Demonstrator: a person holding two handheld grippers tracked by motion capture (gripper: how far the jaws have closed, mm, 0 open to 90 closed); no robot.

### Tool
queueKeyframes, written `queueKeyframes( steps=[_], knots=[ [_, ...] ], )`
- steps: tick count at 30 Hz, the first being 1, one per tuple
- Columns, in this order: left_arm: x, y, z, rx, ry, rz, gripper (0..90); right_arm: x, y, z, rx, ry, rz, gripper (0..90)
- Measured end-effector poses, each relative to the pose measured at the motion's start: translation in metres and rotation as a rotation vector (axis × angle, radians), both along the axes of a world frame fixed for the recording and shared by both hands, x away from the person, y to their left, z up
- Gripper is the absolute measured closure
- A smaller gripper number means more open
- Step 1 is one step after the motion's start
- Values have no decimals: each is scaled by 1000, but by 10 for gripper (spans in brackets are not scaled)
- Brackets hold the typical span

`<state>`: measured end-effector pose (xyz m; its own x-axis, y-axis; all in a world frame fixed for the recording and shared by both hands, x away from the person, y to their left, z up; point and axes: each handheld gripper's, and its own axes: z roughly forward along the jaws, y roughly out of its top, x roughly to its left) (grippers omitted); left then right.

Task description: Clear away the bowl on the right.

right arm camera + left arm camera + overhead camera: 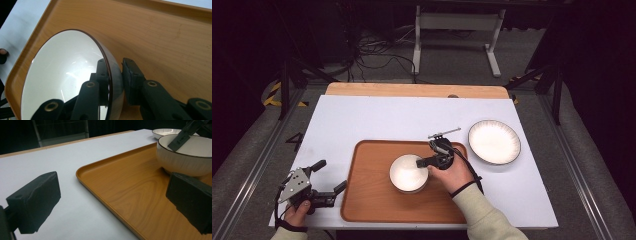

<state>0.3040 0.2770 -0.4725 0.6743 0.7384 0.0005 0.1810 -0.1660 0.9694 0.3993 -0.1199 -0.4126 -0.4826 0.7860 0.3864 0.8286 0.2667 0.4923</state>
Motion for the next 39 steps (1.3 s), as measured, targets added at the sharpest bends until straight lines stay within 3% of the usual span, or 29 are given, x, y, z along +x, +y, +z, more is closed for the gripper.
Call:
queueKeyframes(
  steps=[7,10,15,21,23,27,32,39],
  knots=[
    [0,0,0,0,0,0,2,0,-2,-3,-20,-6,3,757],
    [0,0,0,3,0,-2,2,0,-4,-4,3,-7,-2,745],
    [1,-1,0,4,10,-4,2,-2,-8,1,33,-59,-1,709],
    [1,0,0,10,8,-6,2,-7,-17,10,72,-194,13,643],
    [1,0,0,11,8,-7,2,-10,-20,14,91,-274,29,618],
    [1,0,1,12,12,-7,2,-16,-23,20,122,-373,66,578],
    [1,-1,1,12,14,-5,2,-25,-28,27,142,-541,121,544],
    [0,-1,0,10,8,-2,2,-30,-36,30,158,-643,166,492]
  ],
)
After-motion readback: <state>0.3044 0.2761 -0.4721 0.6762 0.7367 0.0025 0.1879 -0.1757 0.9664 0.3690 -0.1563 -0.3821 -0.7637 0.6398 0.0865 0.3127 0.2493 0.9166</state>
